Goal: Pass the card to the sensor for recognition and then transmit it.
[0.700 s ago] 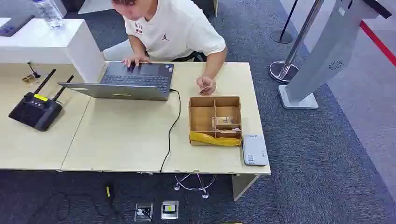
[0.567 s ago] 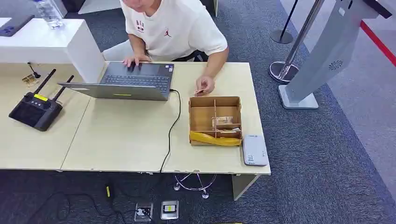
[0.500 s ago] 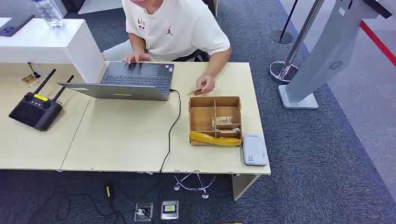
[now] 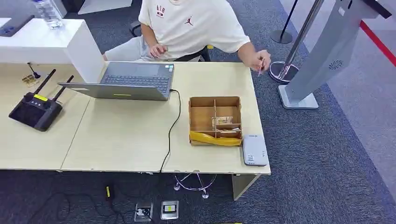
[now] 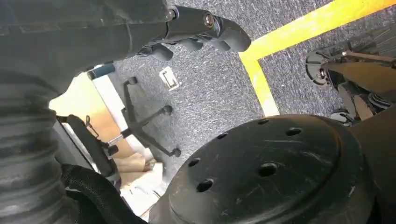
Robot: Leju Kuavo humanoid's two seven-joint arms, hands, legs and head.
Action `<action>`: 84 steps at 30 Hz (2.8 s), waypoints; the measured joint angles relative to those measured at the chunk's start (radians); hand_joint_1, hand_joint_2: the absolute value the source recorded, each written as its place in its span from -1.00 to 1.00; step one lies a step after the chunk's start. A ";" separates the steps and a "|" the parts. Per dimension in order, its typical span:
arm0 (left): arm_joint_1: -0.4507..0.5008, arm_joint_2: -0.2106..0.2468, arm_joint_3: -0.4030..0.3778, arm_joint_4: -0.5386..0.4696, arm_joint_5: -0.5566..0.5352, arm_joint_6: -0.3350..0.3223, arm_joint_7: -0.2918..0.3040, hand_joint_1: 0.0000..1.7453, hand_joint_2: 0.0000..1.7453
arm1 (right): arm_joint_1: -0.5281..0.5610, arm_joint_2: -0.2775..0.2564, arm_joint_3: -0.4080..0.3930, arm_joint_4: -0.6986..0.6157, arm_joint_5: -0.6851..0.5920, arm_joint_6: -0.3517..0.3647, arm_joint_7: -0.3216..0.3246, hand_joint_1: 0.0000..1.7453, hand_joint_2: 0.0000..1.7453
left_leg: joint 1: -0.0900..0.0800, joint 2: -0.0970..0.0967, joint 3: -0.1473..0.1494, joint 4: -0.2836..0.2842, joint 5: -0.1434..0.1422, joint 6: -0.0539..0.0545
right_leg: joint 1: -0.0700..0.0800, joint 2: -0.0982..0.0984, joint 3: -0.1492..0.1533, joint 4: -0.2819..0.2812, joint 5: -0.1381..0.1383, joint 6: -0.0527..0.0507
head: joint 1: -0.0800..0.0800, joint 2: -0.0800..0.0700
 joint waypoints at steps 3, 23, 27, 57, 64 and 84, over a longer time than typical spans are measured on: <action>0.000 0.000 -0.002 0.000 0.000 0.000 -0.004 -1.00 1.00 | 0.003 -0.018 -0.036 -0.050 -0.128 -0.052 -0.121 -1.00 1.00 | 0.000 0.000 0.000 0.000 0.000 0.000 | 0.000 0.000 0.000 0.000 0.000 0.000 | 0.000 0.000; -0.002 -0.014 -0.008 0.000 -0.008 0.001 -0.032 -1.00 1.00 | -0.016 -0.056 -0.555 -0.867 0.850 -0.067 0.036 -1.00 1.00 | -0.001 -0.001 0.000 0.000 0.002 0.002 | -0.001 -0.002 0.001 0.000 0.002 0.001 | -0.001 0.000; -0.002 -0.014 -0.008 0.001 -0.014 0.001 -0.033 -1.00 1.00 | -0.021 -0.054 -0.560 -0.987 0.924 -0.067 0.067 -1.00 1.00 | 0.000 0.000 0.000 0.000 0.002 0.002 | 0.000 -0.001 0.001 0.000 0.002 0.001 | -0.001 0.000; -0.033 -0.014 -0.052 0.002 -0.086 0.001 -0.035 -1.00 1.00 | -0.149 -0.270 -0.061 -1.380 2.258 -0.016 0.573 -1.00 1.00 | -0.001 -0.001 0.000 0.000 0.002 0.002 | -0.001 -0.001 0.000 0.000 0.002 0.001 | 0.000 0.000; -0.034 -0.014 -0.055 0.002 -0.087 0.001 -0.035 -1.00 1.00 | -0.238 -0.286 0.081 -1.355 2.212 0.053 0.582 -1.00 1.00 | -0.001 -0.001 -0.001 0.000 0.002 0.002 | -0.001 -0.001 0.000 0.001 0.002 0.001 | -0.001 0.000; -0.034 -0.014 -0.055 0.002 -0.082 0.001 -0.020 -1.00 1.00 | -0.496 -0.289 0.393 -1.201 1.970 0.294 0.552 1.00 1.00 | -0.001 -0.001 -0.002 0.000 0.002 0.002 | -0.001 -0.001 0.000 0.001 0.002 0.001 | 0.000 0.000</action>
